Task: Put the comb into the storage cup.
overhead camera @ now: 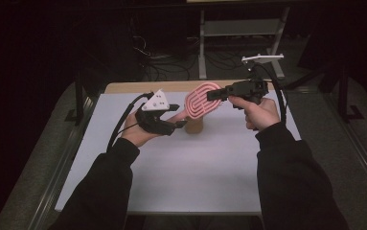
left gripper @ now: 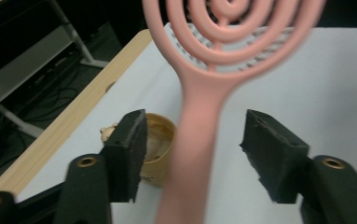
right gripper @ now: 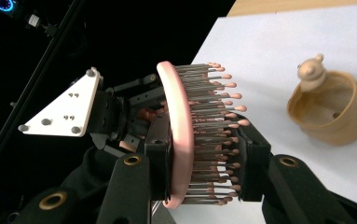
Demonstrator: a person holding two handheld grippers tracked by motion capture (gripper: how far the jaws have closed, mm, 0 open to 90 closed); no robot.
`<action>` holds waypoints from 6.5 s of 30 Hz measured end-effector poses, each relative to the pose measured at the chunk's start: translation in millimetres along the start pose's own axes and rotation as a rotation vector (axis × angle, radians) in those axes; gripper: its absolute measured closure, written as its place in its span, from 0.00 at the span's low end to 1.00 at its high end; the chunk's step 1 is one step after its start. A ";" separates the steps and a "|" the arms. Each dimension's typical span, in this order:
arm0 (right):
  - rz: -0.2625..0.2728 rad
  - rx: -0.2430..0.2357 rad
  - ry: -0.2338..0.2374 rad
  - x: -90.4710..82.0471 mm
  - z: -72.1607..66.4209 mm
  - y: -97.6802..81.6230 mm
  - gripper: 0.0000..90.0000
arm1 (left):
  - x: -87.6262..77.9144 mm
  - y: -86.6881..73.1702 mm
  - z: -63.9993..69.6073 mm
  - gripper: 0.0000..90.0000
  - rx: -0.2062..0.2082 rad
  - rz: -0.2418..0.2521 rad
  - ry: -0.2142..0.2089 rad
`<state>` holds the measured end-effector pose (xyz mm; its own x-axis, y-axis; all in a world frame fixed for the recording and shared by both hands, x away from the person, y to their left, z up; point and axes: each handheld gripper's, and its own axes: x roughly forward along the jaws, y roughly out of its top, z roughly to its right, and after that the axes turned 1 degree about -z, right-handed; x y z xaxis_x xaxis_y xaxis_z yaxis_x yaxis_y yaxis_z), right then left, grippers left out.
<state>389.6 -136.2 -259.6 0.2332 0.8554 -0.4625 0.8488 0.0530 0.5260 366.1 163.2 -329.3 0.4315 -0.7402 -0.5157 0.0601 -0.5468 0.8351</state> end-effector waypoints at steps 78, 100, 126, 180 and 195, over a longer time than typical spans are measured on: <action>0.054 -0.037 -0.302 -43.4 8.8 53.2 0.70 | -80.5 -125.6 -28.3 0.00 -0.310 0.188 0.094; -0.003 -0.010 -0.308 -19.9 25.6 47.0 0.70 | -91.2 -172.1 -18.3 0.00 -0.401 0.205 0.139; -0.056 0.015 -0.326 8.2 44.2 41.7 0.70 | -102.6 -204.3 -6.9 0.00 -0.452 0.240 0.192; -0.040 -0.056 -0.294 14.3 84.5 21.8 0.08 | -100.3 -213.3 -6.1 0.00 -0.475 0.211 0.174; 0.028 -0.081 -0.263 -25.8 113.4 -6.9 0.00 | -99.6 -212.9 -7.1 0.00 -0.493 0.234 0.162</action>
<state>431.5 -217.1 -332.3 0.3806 0.6943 -0.6108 0.8019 0.0812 0.5920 316.7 356.2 -454.4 0.6137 -0.7292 -0.3027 0.3426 -0.0995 0.9342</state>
